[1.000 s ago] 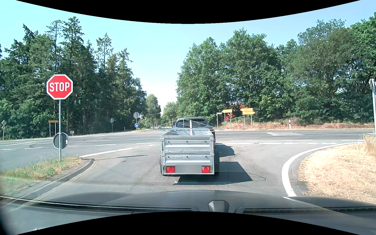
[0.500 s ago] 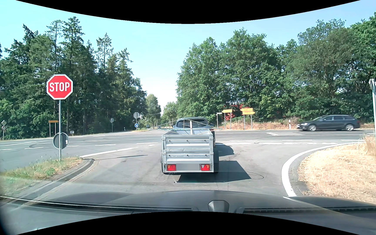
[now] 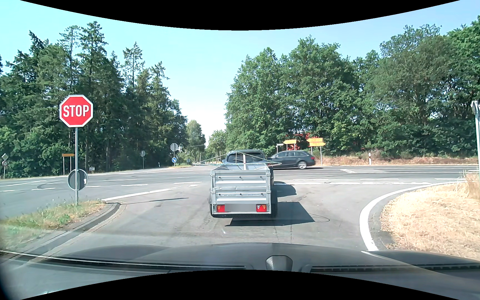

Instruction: Follow the waypoints while adhering to traffic rules and regulations

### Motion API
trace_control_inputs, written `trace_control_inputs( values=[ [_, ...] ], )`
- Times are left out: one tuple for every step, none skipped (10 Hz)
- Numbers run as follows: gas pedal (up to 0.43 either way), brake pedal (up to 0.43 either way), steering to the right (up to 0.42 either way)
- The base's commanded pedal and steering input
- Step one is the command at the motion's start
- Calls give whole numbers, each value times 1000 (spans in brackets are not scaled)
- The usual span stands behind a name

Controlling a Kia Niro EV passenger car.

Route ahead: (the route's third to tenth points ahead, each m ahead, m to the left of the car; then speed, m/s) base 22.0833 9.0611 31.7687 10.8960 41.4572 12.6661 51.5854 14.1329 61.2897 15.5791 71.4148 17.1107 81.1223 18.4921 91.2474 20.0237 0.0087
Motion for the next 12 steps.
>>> trace_control_inputs(
  values=[
    [0, 299, 9],
    [0, 299, 9],
    [0, 293, 9],
    [0, 299, 9],
    [0, 299, 9],
    [0, 299, 9],
    [0, 299, 9],
    [0, 299, 9],
    [0, 207, 9],
    [0, 6, 9],
    [0, 6, 9],
    [0, 6, 9]
  ],
)
